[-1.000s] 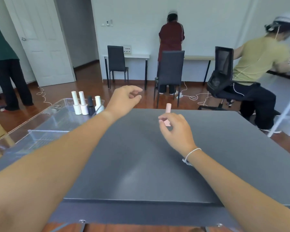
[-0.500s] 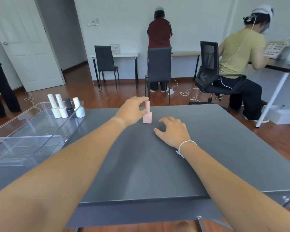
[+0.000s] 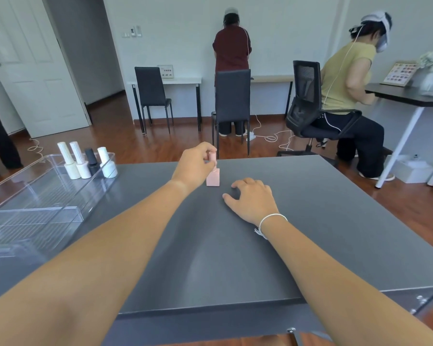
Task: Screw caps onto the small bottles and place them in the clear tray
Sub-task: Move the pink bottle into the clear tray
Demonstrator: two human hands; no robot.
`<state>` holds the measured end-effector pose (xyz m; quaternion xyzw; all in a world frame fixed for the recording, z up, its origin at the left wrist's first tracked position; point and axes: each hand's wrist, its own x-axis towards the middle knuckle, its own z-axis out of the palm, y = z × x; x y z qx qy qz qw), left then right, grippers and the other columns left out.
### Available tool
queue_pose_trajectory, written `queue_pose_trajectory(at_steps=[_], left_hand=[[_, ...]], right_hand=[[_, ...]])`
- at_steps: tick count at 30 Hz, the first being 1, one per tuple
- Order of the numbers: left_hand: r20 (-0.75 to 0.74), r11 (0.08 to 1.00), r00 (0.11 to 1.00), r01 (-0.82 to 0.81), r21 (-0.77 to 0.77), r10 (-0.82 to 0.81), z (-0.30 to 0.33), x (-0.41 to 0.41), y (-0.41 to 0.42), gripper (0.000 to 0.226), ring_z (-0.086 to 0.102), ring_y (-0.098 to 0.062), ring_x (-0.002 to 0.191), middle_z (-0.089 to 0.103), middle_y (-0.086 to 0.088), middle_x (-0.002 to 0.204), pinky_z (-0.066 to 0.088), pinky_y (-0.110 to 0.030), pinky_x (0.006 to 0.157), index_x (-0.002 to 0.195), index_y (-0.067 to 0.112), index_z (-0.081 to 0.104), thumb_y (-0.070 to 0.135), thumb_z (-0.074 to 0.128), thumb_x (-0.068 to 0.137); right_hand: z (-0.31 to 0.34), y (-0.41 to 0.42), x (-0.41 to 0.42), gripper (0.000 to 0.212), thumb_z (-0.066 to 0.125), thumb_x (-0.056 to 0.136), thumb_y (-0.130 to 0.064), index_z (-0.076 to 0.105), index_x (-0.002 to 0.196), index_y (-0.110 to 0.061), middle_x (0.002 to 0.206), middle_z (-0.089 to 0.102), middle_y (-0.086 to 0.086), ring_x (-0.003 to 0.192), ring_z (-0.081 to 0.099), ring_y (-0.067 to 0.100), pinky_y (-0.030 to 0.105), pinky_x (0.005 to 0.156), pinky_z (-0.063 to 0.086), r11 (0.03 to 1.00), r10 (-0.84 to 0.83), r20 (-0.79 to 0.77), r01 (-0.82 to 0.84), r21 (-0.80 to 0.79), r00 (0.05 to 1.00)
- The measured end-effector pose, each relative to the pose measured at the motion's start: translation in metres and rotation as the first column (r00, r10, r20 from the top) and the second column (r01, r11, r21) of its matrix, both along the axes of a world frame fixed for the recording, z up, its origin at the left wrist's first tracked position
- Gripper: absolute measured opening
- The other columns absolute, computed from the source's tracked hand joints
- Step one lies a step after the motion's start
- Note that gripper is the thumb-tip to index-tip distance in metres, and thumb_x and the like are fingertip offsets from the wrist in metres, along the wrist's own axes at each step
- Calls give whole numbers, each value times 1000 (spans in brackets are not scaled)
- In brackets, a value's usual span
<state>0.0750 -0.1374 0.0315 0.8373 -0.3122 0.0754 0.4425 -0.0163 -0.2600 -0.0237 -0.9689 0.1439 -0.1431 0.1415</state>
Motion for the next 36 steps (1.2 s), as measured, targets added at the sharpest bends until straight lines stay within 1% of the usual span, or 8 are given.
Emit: queue_pose_trajectory(at_steps=[5,12,16,20,26,29,33,36], left_hand=[[3,999,1000,-17,-39,17,-1,-2,0,19,61,-22,83,67,-12,87,45,-22,69,102,12,59,5,47,88],[24,994,998,-55,-94,58,8,7,27,21,59,-5,72,64,6,71,40,-1,58,96,18,60,3,51,85],[31,982,994,-95,-163,101,30,17,59,21,58,3,64,61,14,63,45,-9,62,92,20,60,3,51,83],[97,970,979,-159,-182,179,52,28,103,19,56,7,61,59,15,64,45,-7,65,95,17,62,4,54,84],[104,946,951,-272,-175,293,79,37,188,24,54,10,51,58,12,67,45,-10,51,93,20,60,0,53,81],[94,925,925,-355,-135,369,80,40,230,24,56,2,60,57,10,71,46,-13,48,97,20,60,2,53,83],[62,898,899,-425,-112,433,76,48,272,26,62,-20,76,62,-2,79,53,-30,70,100,16,61,-1,53,83],[52,880,879,-470,-66,473,68,60,294,25,63,-28,86,63,-9,93,55,-26,56,100,21,59,2,53,85]], right_hand=[[1,0,-1,48,41,88,-51,52,123,-21,129,54,3,120,44,26,38,101,31,1000,-2,-7,2,-12,1000],[3,1,-1,48,39,89,-50,51,125,-21,131,53,3,121,44,27,38,102,32,1000,3,-31,-4,-25,1000],[5,14,5,42,42,89,-46,53,122,-22,129,54,1,120,44,26,39,99,31,1000,28,0,-28,1,1000],[12,59,25,40,44,91,-43,53,123,-20,132,53,3,123,42,27,38,102,30,974,163,98,-176,141,982],[32,147,62,41,47,92,-39,48,128,-20,136,48,1,126,40,23,35,105,33,857,423,240,-472,208,874],[40,184,80,42,48,92,-38,47,129,-20,138,45,0,127,40,22,32,103,33,795,502,291,-567,215,815],[44,218,101,41,50,91,-36,48,128,-20,136,45,-1,123,42,19,24,95,32,726,542,360,-639,253,759],[37,232,114,40,51,90,-36,51,126,-18,131,50,-2,120,44,17,22,95,32,704,568,365,-665,248,738]])
